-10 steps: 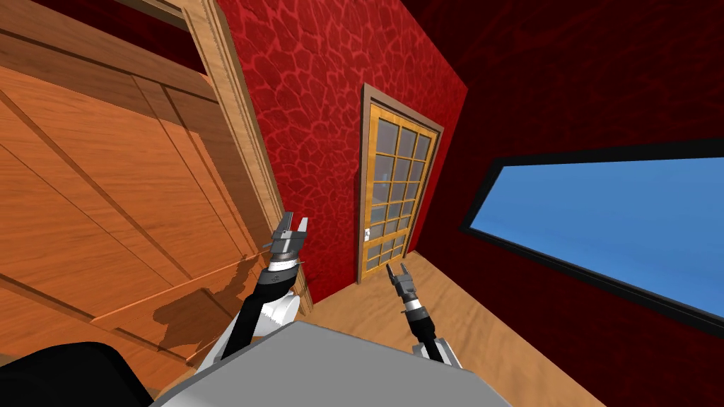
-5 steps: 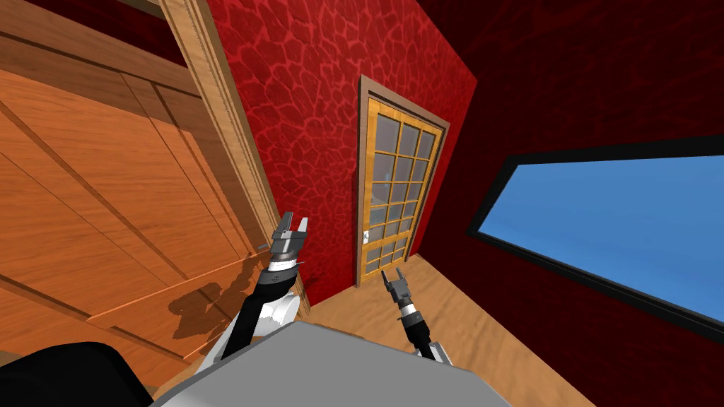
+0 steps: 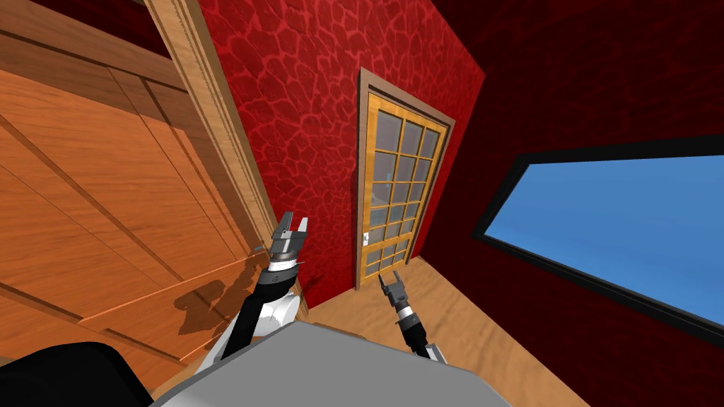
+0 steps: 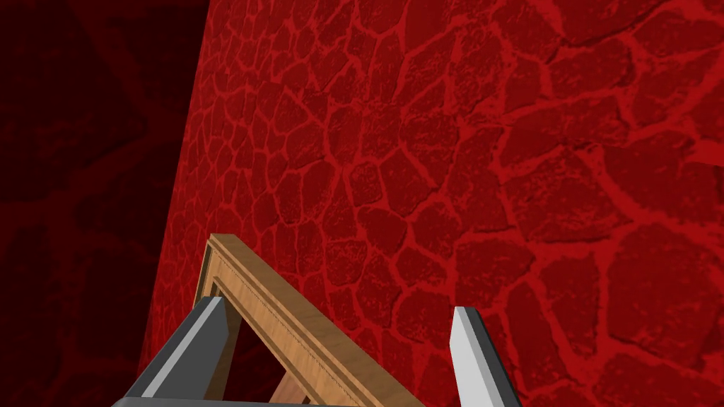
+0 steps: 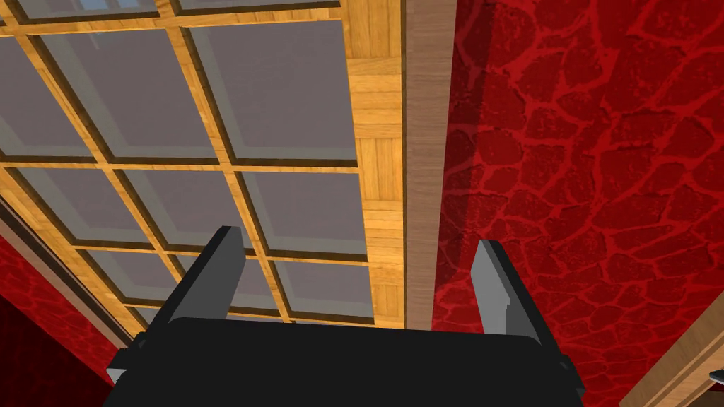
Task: Pull the door open
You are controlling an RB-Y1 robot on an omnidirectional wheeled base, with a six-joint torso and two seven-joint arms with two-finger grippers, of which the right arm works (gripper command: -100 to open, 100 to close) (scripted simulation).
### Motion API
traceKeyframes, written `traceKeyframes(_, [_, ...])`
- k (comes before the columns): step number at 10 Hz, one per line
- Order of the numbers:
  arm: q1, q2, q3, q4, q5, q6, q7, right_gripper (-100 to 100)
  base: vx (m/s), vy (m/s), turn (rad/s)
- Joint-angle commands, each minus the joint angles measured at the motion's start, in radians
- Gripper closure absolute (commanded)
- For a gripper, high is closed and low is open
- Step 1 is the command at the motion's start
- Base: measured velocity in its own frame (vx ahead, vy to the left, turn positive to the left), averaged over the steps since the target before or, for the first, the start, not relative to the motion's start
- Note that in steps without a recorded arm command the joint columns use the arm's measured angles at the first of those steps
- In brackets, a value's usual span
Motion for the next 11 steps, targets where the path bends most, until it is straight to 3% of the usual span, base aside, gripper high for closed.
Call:
traceKeyframes(1, [-0.007,0.004,0.000,0.030,0.009,-0.010,0.020,-100,0.059,-0.022,0.025])
traceKeyframes(11, [-0.058,0.051,0.010,0.221,0.078,-0.059,0.155,-100,0.118,-0.010,0.015])
